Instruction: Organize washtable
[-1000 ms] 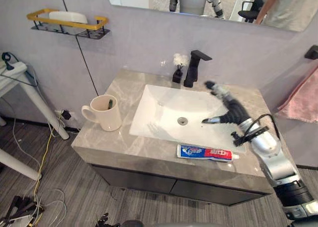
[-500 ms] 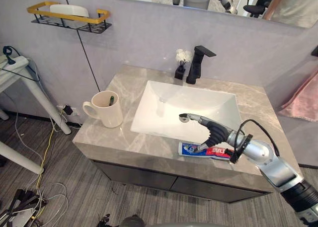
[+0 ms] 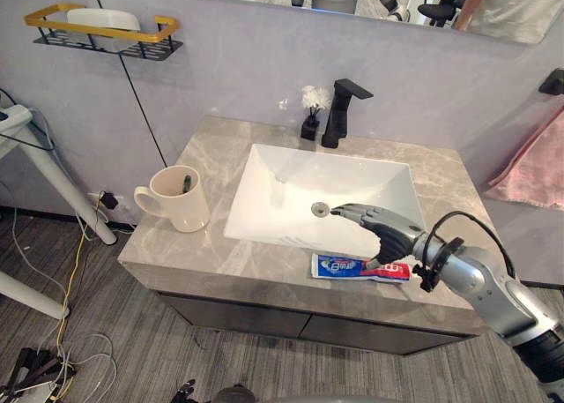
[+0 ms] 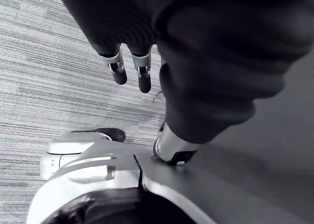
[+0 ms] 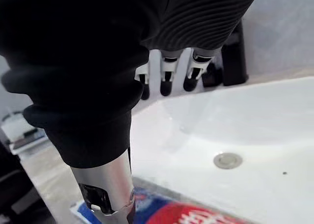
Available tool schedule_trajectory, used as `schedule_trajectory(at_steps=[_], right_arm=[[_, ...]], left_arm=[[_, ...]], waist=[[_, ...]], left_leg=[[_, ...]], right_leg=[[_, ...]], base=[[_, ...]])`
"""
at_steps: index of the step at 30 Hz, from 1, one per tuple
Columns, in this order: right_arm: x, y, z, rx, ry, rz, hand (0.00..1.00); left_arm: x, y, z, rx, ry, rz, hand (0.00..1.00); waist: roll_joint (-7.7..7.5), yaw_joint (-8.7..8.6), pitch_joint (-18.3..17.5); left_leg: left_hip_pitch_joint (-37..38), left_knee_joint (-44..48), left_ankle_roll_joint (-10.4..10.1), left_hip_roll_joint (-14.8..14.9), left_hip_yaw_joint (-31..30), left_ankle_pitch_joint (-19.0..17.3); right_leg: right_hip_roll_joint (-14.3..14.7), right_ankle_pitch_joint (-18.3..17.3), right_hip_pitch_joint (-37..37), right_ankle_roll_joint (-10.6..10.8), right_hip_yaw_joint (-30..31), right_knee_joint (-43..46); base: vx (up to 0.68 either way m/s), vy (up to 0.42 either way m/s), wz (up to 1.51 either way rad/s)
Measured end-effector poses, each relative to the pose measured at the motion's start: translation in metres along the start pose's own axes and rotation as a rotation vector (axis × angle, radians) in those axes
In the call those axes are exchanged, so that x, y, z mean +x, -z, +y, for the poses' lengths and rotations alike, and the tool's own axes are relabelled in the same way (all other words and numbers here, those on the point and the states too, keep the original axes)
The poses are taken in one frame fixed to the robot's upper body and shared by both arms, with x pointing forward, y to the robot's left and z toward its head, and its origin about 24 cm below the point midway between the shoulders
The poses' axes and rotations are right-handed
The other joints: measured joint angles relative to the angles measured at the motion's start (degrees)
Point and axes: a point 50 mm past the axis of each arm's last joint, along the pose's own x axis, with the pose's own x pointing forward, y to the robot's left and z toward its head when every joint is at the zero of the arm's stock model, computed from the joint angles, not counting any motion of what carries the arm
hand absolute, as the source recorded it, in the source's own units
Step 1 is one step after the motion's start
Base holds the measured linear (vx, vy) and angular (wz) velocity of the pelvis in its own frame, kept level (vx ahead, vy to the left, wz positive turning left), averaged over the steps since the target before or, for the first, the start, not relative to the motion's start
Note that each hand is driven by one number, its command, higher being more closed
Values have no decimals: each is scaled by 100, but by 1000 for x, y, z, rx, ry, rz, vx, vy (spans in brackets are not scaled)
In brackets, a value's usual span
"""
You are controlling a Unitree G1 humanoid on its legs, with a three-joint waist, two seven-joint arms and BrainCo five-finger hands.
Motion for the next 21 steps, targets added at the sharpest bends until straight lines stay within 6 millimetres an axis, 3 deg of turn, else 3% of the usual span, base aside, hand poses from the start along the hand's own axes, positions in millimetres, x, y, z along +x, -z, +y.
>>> schedule_trajectory(at_steps=[8,17,18,21], right_arm=[[-5,4,18,-10,-52,46,0],[-9,12,36,-13,-119,104,0],[-9,12,36,-13,-119,106,100],[-10,14,36,-23,-120,122,100]], left_arm=[[0,3,-1,5,4,20,0],[1,4,-4,29,20,35,0],[1,4,-4,29,20,34,0],[1,3,-4,29,20,33,0]], waist=[[50,-123,-15],[148,-142,-68],[148,-142,-68],[148,-142,-69]], left_leg=[[-46,88,1,-3,-13,-1],[-53,115,1,0,-23,0],[-56,115,1,0,-23,0],[-76,115,1,-1,-23,0]], right_leg=[[-7,35,2,2,-4,-8],[-6,43,1,1,-5,-14],[-6,45,0,2,-5,-19],[-3,70,0,5,-6,-56]], base=[[-34,-4,0],[-11,-2,0],[0,0,0],[0,0,0]])
